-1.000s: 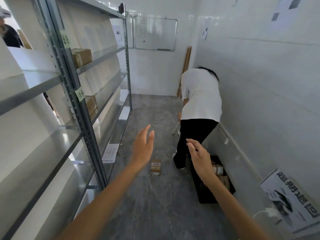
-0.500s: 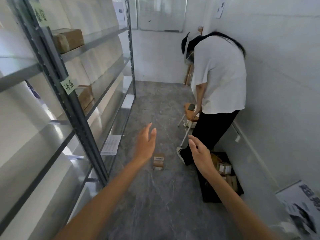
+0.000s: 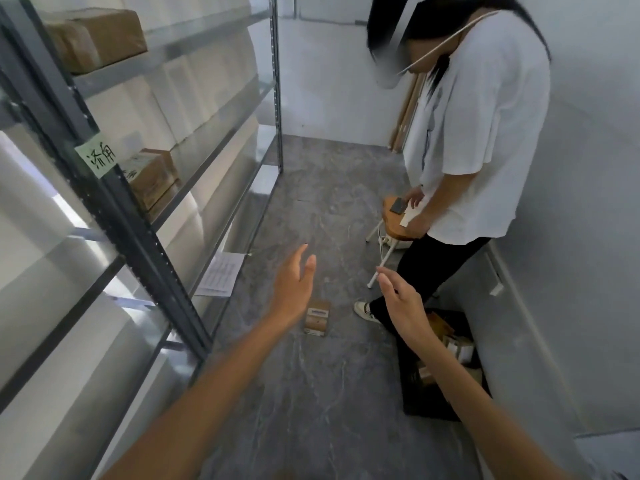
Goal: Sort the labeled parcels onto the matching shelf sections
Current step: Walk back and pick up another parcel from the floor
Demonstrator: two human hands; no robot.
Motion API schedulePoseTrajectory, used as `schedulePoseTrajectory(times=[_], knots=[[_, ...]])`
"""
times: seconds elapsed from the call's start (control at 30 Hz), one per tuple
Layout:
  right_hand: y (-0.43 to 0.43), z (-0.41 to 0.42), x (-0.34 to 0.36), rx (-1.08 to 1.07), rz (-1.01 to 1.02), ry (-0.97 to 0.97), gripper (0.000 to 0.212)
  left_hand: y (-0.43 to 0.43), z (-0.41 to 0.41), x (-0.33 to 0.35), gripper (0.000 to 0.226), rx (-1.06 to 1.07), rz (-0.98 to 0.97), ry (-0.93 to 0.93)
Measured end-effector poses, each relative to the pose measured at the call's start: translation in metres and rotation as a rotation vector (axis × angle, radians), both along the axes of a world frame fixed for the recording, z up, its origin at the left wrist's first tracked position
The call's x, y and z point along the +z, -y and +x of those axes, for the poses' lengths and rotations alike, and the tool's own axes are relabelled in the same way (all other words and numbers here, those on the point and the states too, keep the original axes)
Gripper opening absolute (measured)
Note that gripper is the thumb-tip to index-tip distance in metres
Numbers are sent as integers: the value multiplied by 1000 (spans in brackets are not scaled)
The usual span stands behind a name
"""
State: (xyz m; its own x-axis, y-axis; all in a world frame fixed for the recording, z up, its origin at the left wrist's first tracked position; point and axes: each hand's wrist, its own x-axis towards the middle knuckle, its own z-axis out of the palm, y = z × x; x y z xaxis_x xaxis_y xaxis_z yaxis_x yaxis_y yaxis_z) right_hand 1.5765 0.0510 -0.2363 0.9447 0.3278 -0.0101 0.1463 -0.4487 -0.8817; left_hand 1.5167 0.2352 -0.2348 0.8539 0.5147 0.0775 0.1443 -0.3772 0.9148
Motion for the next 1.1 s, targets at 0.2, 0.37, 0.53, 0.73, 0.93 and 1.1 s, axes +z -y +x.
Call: schedulePoseTrajectory(times=[0.2,0.37,0.53,0.73,0.93,1.1], knots=[[-28,50,-12,29,-57,-5,41,-28,44,-10,46,9,16,-20],[-54,91,-26,0,-77,-1,40,-57,95,-11,47,-37,22,-35],[-76,122,-35,-17,-98,-32,39,-85,132,-19,46,-50,20,-57],[-94,154,-57,-10,-133,-94,38,-113,167,-42,45,-48,-27,-98],[-106,192,-83,21,-145,-151,39,-122,196,-68,44,-45,-84,-140],[-117,233,-107,61,-148,-231,39,-128,231,-89,44,6,-131,-186]])
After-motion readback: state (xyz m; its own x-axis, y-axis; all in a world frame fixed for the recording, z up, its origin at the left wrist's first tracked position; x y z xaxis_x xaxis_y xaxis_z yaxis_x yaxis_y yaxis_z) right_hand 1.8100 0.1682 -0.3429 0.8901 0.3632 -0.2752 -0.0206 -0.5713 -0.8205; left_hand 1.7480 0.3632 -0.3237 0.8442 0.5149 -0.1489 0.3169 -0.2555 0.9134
